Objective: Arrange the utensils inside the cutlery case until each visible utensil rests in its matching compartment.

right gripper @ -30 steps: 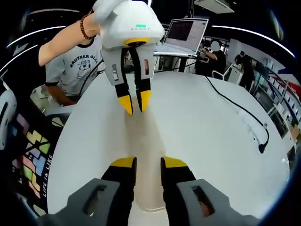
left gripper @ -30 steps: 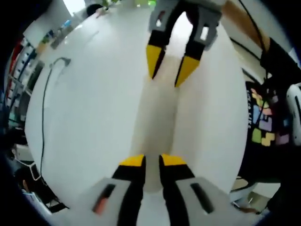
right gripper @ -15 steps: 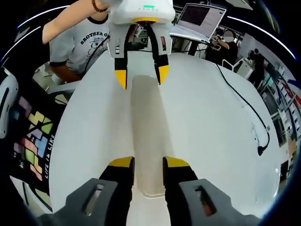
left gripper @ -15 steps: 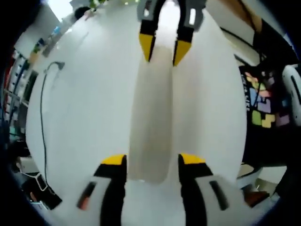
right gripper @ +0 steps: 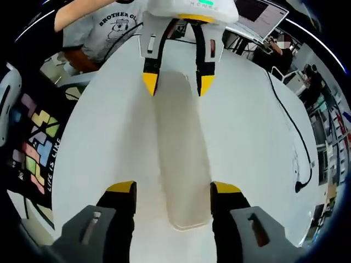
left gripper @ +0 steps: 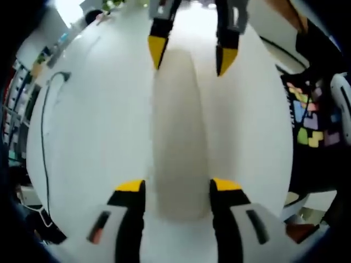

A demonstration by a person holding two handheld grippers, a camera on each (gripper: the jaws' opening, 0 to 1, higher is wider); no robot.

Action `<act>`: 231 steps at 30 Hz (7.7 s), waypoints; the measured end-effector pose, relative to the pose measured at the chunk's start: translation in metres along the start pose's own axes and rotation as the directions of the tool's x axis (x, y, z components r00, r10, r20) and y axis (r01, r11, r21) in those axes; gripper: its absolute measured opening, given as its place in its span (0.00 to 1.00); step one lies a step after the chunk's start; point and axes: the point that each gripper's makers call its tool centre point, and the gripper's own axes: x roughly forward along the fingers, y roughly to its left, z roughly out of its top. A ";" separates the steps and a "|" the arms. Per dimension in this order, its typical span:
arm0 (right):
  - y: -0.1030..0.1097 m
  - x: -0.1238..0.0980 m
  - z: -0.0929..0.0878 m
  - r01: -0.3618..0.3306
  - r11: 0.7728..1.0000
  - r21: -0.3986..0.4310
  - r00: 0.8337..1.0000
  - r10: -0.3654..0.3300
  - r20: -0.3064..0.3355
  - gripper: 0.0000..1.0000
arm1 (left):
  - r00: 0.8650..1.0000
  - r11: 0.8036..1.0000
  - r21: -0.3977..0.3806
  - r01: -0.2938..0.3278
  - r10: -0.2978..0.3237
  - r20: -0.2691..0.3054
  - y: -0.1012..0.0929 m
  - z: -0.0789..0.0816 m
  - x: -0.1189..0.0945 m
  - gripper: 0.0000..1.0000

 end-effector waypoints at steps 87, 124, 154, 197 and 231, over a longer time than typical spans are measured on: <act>-0.070 0.012 -0.054 0.037 0.963 0.265 0.981 -0.085 0.173 0.45 | 0.984 0.992 0.115 -0.050 0.029 0.174 0.078 0.079 0.025 0.45; -0.062 -0.027 -0.036 0.085 0.955 0.283 0.936 -0.175 0.307 0.56 | 0.937 0.968 0.112 -0.225 0.183 0.298 0.069 0.091 -0.039 0.58; -0.002 -0.098 -0.094 0.171 0.339 0.925 0.408 -0.879 0.246 0.99 | 0.473 0.663 -0.745 -0.075 0.681 0.559 -0.004 0.029 -0.060 0.63; 0.097 -0.221 -0.139 0.269 0.105 0.957 0.277 -0.960 0.028 0.99 | 0.192 0.622 -0.781 -0.051 0.774 0.604 -0.081 0.017 -0.184 1.00; 0.105 -0.236 -0.158 0.268 0.046 0.962 0.257 -0.966 -0.025 0.99 | 0.188 0.647 -0.750 -0.138 0.760 0.622 -0.086 0.028 -0.183 1.00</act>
